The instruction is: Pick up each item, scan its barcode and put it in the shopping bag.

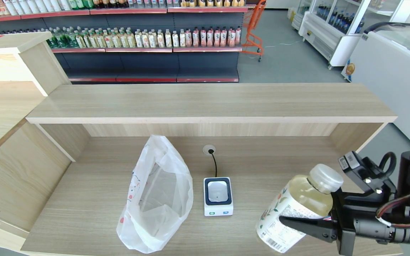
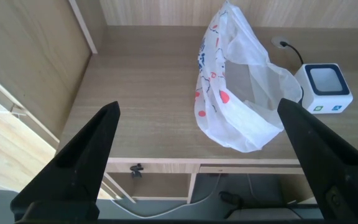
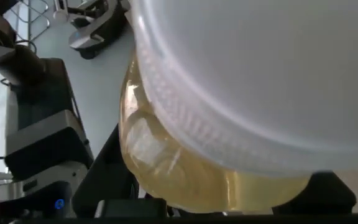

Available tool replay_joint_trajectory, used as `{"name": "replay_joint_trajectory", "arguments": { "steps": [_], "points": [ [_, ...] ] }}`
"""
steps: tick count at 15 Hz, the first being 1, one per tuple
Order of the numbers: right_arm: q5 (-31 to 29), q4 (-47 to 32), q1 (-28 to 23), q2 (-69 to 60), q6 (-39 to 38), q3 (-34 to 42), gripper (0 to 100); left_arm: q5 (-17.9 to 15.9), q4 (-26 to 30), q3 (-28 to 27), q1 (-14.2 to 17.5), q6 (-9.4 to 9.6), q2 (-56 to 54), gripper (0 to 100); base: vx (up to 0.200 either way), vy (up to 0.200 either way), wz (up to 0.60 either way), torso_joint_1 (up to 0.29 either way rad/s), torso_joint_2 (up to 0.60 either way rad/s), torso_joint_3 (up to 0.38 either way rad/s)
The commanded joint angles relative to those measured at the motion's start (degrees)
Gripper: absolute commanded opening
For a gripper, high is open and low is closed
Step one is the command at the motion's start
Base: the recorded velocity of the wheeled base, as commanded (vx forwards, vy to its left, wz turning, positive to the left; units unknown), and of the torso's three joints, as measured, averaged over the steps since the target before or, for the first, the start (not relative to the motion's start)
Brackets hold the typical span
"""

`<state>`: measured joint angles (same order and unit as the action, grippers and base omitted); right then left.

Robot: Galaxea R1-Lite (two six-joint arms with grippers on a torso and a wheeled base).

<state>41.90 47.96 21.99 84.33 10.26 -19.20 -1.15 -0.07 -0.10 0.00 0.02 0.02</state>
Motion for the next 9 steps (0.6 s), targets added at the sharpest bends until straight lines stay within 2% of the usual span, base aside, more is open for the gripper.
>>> {"name": "replay_joint_trajectory", "arguments": {
  "steps": [1,4,9],
  "points": [
    [-0.24,4.43,-9.60,11.55,9.77,-1.89,0,-0.08,-0.01,0.01,0.00,-0.02,-0.02,100,0.000,0.000,0.00,0.000,0.00,0.000],
    [-0.15,11.28,-12.24,22.36,13.55,-8.13,0,0.00,0.07,0.01,0.00,0.06,-0.02,100,0.000,0.000,0.00,0.000,0.00,0.000],
    [1.78,25.69,-9.25,34.76,21.64,-15.08,0,0.00,-0.01,0.01,0.00,0.06,-0.02,100,0.000,0.000,0.00,0.000,0.00,0.000]
  ]
}}
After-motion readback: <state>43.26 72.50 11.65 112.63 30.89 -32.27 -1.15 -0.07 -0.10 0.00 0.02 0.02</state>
